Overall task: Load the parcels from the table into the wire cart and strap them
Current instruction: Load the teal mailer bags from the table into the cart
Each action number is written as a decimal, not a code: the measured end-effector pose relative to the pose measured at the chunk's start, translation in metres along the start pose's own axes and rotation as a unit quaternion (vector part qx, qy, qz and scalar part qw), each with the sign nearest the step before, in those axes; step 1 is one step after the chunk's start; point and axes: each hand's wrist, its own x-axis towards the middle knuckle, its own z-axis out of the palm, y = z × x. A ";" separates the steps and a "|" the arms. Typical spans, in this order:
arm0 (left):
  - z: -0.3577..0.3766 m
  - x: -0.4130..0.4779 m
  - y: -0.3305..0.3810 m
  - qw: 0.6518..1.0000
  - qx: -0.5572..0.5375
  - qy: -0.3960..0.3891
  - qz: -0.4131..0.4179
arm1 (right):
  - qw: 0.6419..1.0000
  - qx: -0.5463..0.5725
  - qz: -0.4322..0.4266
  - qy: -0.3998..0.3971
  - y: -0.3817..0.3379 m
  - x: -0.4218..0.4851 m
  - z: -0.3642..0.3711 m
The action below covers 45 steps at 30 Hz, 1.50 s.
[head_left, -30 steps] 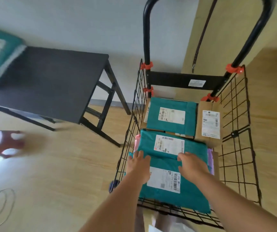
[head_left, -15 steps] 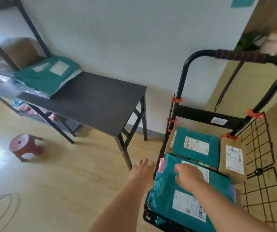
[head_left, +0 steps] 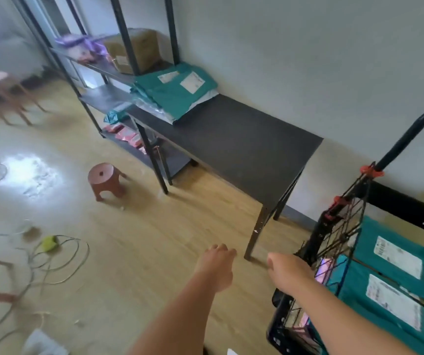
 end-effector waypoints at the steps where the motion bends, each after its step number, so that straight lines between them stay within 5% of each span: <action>1: -0.002 -0.003 -0.016 1.000 -0.009 0.002 -0.006 | 1.000 -0.004 -0.005 -0.004 -0.015 0.004 0.001; 8: -0.017 -0.026 -0.104 0.997 -0.036 0.012 -0.074 | 0.999 -0.018 -0.042 -0.017 -0.098 0.025 0.004; 19: -0.033 -0.012 -0.150 0.990 -0.010 -0.011 -0.140 | 0.997 -0.045 -0.049 -0.032 -0.138 0.071 -0.019; 45: -0.193 0.216 -0.231 0.980 -0.059 0.017 -0.192 | 0.996 0.018 -0.079 -0.032 -0.180 0.331 -0.192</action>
